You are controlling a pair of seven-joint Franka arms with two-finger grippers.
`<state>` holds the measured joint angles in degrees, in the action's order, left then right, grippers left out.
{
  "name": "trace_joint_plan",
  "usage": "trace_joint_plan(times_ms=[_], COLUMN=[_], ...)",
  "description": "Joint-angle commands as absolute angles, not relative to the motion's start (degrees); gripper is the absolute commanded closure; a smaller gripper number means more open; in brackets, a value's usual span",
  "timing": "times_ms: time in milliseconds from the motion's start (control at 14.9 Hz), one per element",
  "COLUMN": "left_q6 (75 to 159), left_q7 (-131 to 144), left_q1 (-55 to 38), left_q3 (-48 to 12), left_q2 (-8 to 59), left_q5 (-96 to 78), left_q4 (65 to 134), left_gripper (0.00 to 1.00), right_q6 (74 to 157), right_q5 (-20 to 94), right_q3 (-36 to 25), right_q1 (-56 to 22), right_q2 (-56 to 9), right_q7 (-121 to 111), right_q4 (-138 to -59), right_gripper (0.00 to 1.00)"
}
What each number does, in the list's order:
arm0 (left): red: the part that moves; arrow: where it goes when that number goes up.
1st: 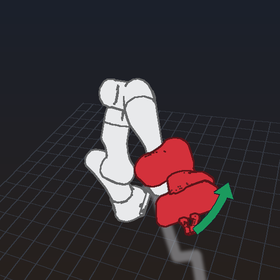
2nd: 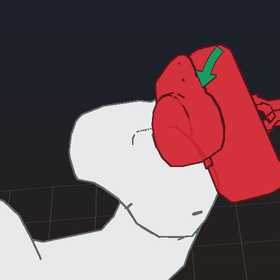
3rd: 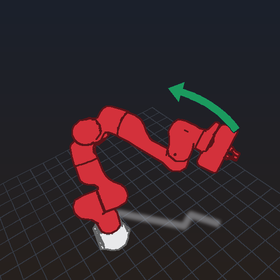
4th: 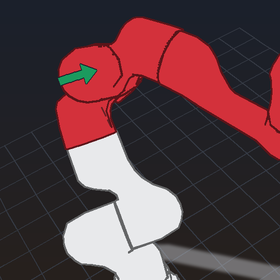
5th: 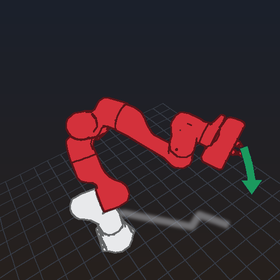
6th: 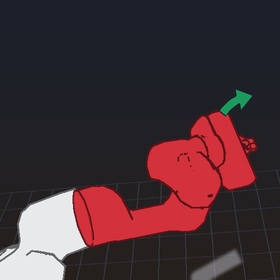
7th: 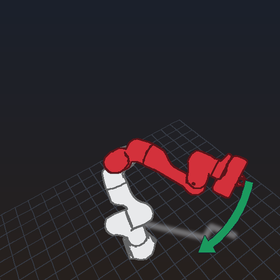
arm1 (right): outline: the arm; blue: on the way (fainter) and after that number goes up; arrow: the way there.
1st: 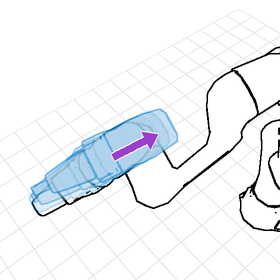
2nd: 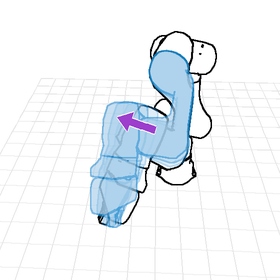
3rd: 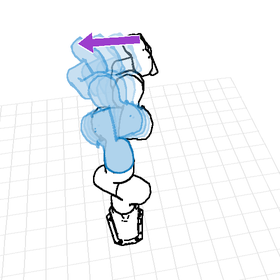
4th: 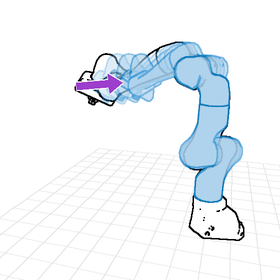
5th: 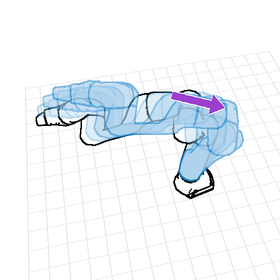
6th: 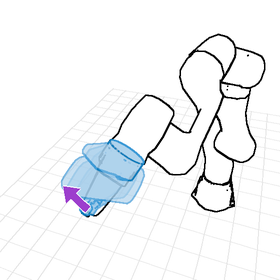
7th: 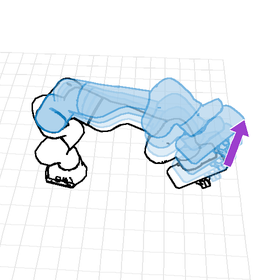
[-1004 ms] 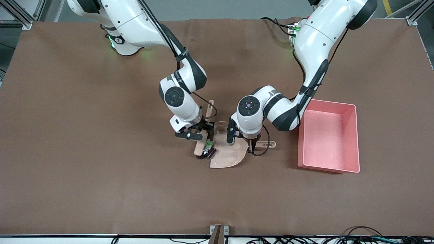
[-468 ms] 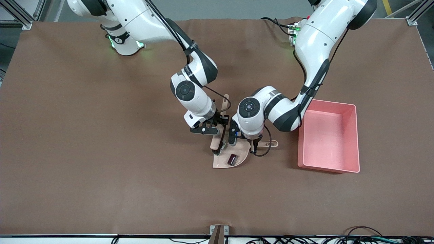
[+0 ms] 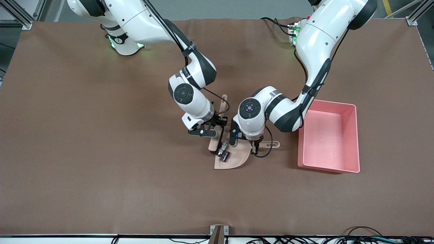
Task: Clean e-waste and dump in bin
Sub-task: 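Sweep the switch and capacitor into the dustpan with the right gripper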
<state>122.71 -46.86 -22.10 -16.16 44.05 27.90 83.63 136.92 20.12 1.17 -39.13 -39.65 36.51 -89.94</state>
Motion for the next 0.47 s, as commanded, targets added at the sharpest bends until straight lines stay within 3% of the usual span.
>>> trace_joint_plan(times_ms=[0, 401], left_q6=[121.6, 121.5], left_q7=[-47.5, -47.7], left_q1=[-22.1, -21.7], left_q3=[-16.3, -16.4], left_q2=[44.7, 44.3], left_q5=[28.5, 27.4], left_q4=[81.7, 80.3], left_gripper=[0.99, 0.99], right_q6=[130.2, 119.3], right_q5=[20.4, 10.2], right_q3=[1.6, -0.7], right_q1=[-34.8, -26.5], right_q2=[-37.5, -32.6], right_q7=[32.6, 27.5], right_q4=[-88.9, -89.6], right_gripper=[0.99, 0.99])
